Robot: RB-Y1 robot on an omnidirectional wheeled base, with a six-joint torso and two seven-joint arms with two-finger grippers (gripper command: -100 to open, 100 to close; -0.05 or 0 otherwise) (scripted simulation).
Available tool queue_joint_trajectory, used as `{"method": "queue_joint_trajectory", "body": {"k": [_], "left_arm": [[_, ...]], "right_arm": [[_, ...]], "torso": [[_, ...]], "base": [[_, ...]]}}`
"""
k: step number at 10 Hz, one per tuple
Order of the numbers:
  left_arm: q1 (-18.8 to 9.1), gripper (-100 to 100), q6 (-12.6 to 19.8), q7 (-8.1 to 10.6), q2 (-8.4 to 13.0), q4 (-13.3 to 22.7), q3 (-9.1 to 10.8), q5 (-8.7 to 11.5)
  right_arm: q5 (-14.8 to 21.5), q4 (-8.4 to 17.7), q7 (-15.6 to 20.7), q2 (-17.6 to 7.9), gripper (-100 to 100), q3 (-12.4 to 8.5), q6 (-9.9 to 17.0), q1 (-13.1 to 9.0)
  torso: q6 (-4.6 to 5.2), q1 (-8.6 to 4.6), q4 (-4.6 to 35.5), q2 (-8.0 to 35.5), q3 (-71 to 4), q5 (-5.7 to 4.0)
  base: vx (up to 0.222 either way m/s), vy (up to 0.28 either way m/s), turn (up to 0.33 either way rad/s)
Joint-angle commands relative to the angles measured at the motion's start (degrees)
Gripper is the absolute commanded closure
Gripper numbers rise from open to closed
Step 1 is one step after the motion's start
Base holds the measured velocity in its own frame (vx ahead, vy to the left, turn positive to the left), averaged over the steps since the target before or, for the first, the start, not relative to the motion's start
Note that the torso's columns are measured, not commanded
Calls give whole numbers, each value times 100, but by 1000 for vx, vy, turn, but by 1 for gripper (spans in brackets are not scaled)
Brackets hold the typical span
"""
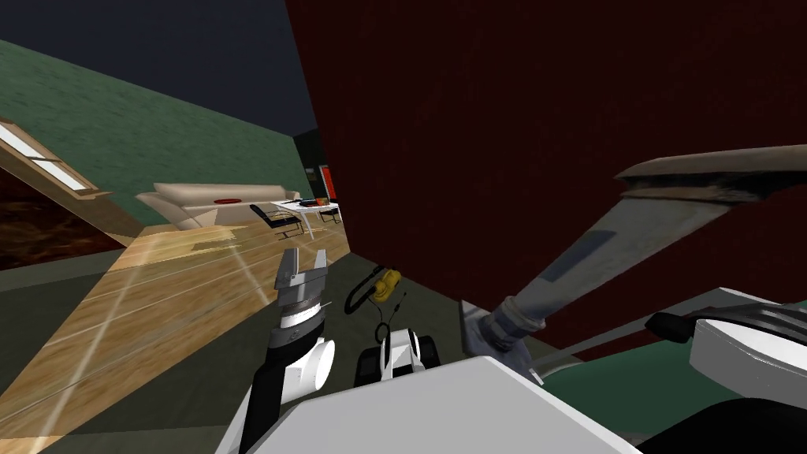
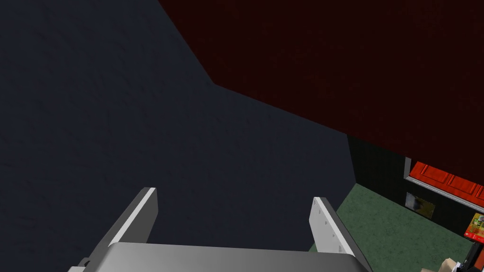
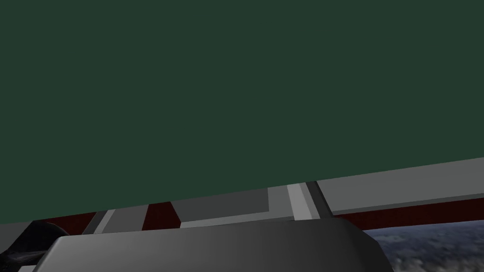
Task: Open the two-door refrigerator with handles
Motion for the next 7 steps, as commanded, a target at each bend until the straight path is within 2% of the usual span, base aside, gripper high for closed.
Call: {"method": "queue_joint_trajectory", "body": {"k": [1,2,3,4,7], "left_arm": [[0,0,0,0,0,0,0,0],[3,0,0,0,1,0,0,0],[4,0,-1,0,1,-1,1,0],[1,0,-1,0,0,0,0,0],[0,0,0,0,-1,0,-1,0]], "right_arm": [[164,151,-4,-71,100,-50,264,-58],[164,151,-4,-71,100,-50,269,-58],[-147,157,245,-337,-100,-135,261,36],[-147,157,245,-337,-100,-135,261,36],[-515,438,496,-735,-100,-264,160,87]], "torso": [[-4,-14,-1,-7,1,-17],[58,-47,-3,-35,-48,83],[97,-38,-5,-24,-68,145],[125,-21,29,96,-23,212],[140,63,41,104,-27,287]], "base": [[170,-23,-16],[274,-5,9],[-13,33,62],[-20,86,78],[-34,77,71]]}}
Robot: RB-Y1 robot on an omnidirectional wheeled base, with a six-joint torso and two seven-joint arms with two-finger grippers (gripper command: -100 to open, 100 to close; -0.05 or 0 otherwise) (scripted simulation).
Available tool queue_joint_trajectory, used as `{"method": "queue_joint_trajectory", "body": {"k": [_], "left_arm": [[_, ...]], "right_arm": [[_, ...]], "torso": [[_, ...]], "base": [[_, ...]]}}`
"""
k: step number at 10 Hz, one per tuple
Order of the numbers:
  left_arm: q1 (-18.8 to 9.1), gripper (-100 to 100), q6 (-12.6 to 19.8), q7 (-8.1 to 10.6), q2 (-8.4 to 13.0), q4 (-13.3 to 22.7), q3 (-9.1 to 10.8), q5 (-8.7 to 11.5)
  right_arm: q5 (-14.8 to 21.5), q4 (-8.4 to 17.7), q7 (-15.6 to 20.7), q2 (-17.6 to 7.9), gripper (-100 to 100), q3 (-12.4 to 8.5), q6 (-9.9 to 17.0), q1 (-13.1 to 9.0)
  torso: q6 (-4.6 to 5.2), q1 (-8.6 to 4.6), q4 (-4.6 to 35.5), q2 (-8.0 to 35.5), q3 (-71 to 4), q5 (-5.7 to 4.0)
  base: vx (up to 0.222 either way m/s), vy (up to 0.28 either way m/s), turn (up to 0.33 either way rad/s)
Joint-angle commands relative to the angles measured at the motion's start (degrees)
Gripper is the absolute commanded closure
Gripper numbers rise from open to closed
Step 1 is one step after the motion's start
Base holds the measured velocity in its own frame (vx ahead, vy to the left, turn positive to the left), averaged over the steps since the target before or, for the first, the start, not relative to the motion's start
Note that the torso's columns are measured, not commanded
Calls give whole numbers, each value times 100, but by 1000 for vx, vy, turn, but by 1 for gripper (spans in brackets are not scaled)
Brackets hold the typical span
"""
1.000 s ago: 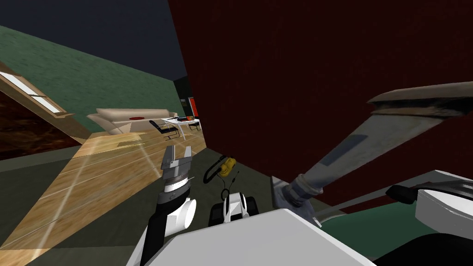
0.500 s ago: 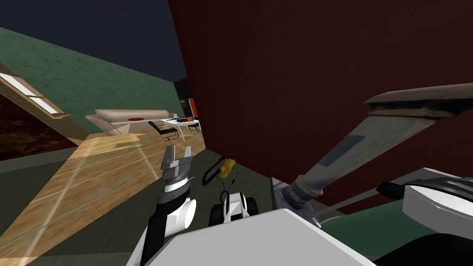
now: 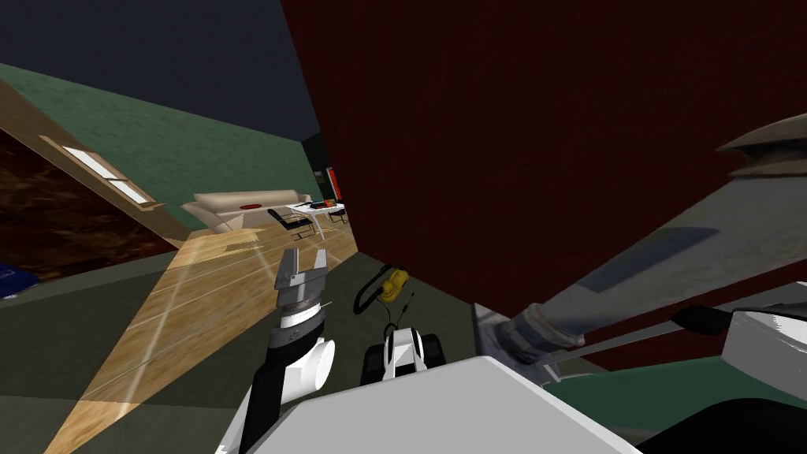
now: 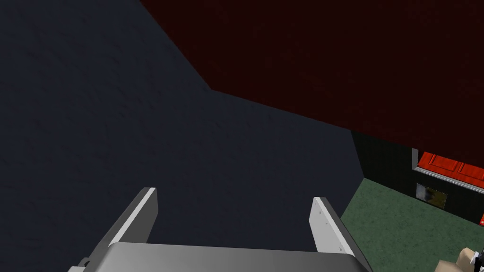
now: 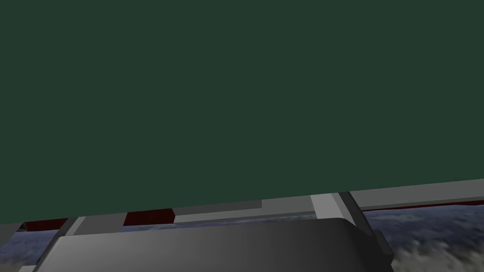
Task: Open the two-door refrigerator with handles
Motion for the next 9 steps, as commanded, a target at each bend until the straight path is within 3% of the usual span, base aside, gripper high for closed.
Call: {"method": "queue_joint_trajectory", "body": {"k": [1,9], "left_arm": [[0,0,0,0,0,0,0,0],[1,0,0,0,1,0,1,0]], "right_arm": [[-401,152,257,-322,-100,-141,-78,98],[-892,526,592,-852,-100,-313,-212,166]], "torso": [[5,17,1,-2,-12,32],[19,122,-1,-6,-45,151]], "base": [[-51,77,87],[-18,41,32]]}}
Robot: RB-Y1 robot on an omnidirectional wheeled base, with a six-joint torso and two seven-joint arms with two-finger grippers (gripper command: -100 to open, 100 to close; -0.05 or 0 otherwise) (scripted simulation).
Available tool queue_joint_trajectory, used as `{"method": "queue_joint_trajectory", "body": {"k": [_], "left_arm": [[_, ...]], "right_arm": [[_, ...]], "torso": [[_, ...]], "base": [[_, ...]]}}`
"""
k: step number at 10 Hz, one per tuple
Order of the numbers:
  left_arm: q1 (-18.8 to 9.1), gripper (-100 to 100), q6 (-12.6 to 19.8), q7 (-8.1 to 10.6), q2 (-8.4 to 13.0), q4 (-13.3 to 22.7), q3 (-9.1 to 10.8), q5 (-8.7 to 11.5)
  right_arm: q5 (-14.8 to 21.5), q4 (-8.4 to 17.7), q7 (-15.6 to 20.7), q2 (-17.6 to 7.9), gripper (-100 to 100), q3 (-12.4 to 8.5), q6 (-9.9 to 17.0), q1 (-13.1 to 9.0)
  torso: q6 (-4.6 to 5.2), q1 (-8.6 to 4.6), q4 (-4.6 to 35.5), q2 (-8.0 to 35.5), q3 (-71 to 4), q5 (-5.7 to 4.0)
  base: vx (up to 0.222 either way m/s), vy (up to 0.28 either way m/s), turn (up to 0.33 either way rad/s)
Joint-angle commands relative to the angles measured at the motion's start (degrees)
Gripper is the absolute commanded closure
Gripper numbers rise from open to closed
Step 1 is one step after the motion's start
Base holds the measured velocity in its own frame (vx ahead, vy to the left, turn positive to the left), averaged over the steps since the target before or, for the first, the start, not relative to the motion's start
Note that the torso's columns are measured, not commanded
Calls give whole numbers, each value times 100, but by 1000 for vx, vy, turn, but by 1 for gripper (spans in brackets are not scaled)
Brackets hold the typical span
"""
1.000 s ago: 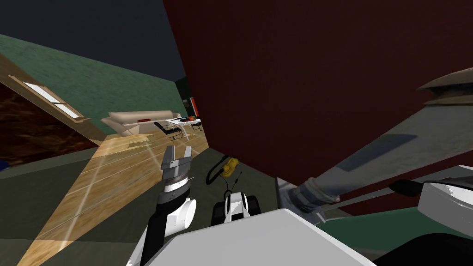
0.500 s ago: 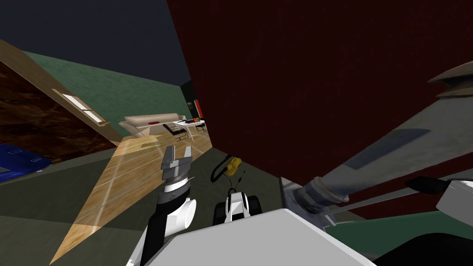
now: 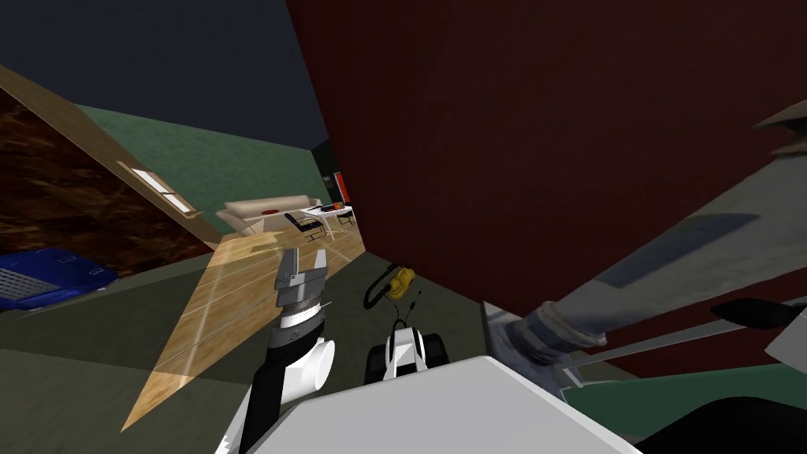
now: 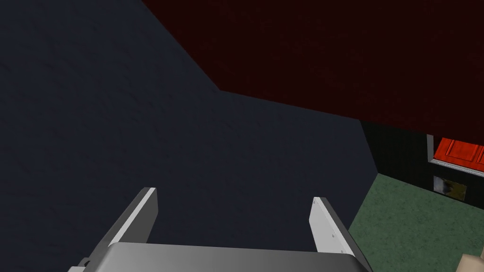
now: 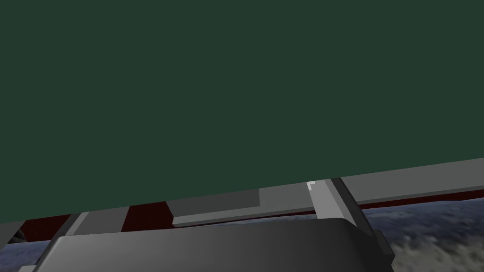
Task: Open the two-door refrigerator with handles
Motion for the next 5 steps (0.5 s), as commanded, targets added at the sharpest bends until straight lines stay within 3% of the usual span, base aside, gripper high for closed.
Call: {"method": "queue_joint_trajectory", "body": {"k": [1,3,4,5], "left_arm": [[0,0,0,0,0,0,0,0],[0,0,0,0,0,0,0,0],[0,0,0,0,0,0,0,0],[0,0,0,0,0,0,0,0]], "right_arm": [[-84,130,45,-265,-100,-109,-66,12],[-91,124,57,-113,-100,-53,-72,29],[-75,150,37,-92,0,-38,-96,18],[-79,148,39,-85,0,-34,-98,18]], "torso": [[1,7,4,8,-5,26],[2,24,4,8,0,25],[-10,28,-3,-5,8,-17],[-22,7,-12,-21,14,-71]], "base": [[-13,27,10],[-7,5,10],[3,-6,9],[0,0,0]]}}
